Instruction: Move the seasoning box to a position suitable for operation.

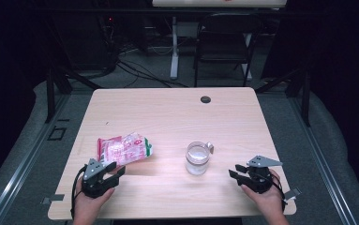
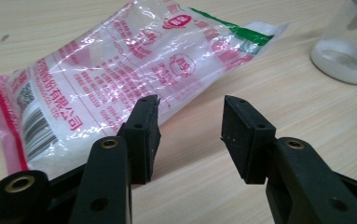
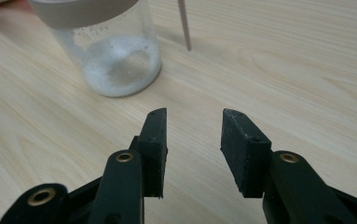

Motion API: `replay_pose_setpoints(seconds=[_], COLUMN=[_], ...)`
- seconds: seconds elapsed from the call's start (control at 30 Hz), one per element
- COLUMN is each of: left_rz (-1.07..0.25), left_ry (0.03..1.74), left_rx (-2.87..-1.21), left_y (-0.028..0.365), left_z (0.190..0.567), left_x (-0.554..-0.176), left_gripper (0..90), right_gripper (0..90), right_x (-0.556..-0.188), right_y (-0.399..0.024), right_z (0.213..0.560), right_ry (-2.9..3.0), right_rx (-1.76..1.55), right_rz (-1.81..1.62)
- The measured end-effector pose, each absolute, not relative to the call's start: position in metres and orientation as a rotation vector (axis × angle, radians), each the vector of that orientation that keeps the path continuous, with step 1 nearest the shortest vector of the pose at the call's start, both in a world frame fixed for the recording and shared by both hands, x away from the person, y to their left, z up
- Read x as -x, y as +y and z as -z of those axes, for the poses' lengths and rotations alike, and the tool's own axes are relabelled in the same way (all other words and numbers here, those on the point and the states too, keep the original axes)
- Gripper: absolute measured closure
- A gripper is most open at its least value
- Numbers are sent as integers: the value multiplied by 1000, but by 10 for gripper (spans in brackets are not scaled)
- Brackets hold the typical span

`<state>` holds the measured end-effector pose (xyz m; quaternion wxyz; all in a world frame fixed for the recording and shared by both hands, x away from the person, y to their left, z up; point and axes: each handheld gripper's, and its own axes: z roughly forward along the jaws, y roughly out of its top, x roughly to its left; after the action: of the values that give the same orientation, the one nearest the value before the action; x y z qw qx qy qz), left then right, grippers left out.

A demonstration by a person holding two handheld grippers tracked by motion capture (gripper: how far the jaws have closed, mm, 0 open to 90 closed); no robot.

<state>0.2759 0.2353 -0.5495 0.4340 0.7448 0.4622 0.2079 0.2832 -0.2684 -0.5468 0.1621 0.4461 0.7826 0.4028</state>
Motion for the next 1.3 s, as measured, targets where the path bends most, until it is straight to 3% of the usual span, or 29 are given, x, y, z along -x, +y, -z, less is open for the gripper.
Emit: replay_pose_setpoints(seconds=[0.47,0.63,0.77,1.13,1.3], left_rz=[-483,-495,-467,-466,-472], left_ry=[1107,1151,1152,1177,1185], left_rx=[-1880,-1849,-1797,-1825,-1828], left_y=[229,236,242,247,247], left_z=[548,548,547,548,548], left_x=[-271,-264,-259,-252,-250], left_gripper=[527,515,571,615,642], right_gripper=[609,648,677,684,751], right_x=[-298,-314,-328,-358,-371], right_y=[-244,-229,-218,-210,-204], right_z=[544,539,540,554,564], right_ry=[2269,2256,2263,2285,2288], right_rx=[-1189,-1153,-1124,-1153,-1166], right_rz=[-1158,-1168,-1143,-1094,-1083])
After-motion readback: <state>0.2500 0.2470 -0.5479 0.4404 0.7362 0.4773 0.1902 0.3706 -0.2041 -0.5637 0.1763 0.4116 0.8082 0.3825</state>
